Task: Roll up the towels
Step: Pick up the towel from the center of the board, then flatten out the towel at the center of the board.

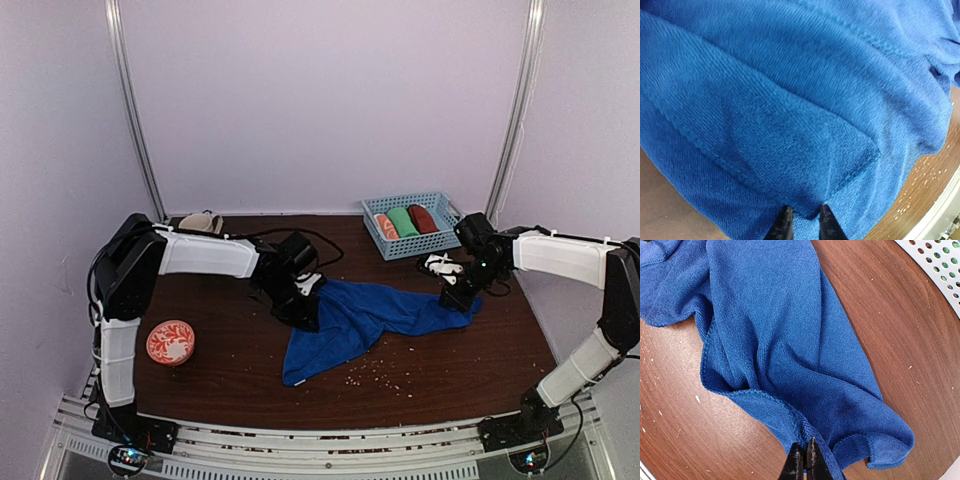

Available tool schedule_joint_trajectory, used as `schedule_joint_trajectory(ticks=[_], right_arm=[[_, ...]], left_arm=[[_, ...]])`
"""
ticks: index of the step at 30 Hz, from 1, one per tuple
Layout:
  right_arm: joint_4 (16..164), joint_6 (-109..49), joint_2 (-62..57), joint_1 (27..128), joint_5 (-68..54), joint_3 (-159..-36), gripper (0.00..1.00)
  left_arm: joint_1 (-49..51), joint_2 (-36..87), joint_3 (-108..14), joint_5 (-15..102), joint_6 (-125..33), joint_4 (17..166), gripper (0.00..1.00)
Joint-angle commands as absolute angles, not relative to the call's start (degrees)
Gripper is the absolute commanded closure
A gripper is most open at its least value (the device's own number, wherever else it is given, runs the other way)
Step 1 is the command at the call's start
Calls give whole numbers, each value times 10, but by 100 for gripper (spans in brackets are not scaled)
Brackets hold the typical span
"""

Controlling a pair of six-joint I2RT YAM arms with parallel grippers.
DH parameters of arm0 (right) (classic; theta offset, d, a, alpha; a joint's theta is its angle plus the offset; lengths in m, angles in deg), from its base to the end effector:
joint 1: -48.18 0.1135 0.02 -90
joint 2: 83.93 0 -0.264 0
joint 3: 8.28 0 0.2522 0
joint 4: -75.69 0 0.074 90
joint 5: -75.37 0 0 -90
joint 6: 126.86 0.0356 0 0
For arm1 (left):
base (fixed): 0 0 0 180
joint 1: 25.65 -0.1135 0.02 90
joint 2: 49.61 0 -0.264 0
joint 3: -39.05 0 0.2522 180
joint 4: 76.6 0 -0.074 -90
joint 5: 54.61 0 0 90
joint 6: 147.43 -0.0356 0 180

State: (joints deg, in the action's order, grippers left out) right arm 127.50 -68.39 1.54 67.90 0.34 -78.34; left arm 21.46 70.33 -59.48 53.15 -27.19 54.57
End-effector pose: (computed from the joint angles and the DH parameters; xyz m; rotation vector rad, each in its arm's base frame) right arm 0.2645 0.1046 0.2097 -1.2346 2.4084 0.2975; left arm 0.2800 -0.3173 0.1487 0.5186 2.9431 -0.6895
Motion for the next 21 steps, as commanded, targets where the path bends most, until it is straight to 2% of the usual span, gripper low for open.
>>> schedule_joint_trajectory(ticks=[1, 5, 9, 15, 21], right_arm=[[1269, -683, 3, 676, 1, -776, 100], [1272, -683, 2, 676, -2, -776, 100], [1275, -682, -1, 677, -8, -780, 100], [1284, -673, -4, 657, -12, -814, 100], [1329, -660, -15, 568, 38, -903, 100]], left_arm=[[219, 707, -626, 510, -282, 543, 86], [218, 696, -642, 498, -296, 529, 91], [216, 661, -659, 450, -329, 520, 100], [181, 573, -639, 419, -361, 558, 100], [136, 491, -627, 354, -409, 538, 100]])
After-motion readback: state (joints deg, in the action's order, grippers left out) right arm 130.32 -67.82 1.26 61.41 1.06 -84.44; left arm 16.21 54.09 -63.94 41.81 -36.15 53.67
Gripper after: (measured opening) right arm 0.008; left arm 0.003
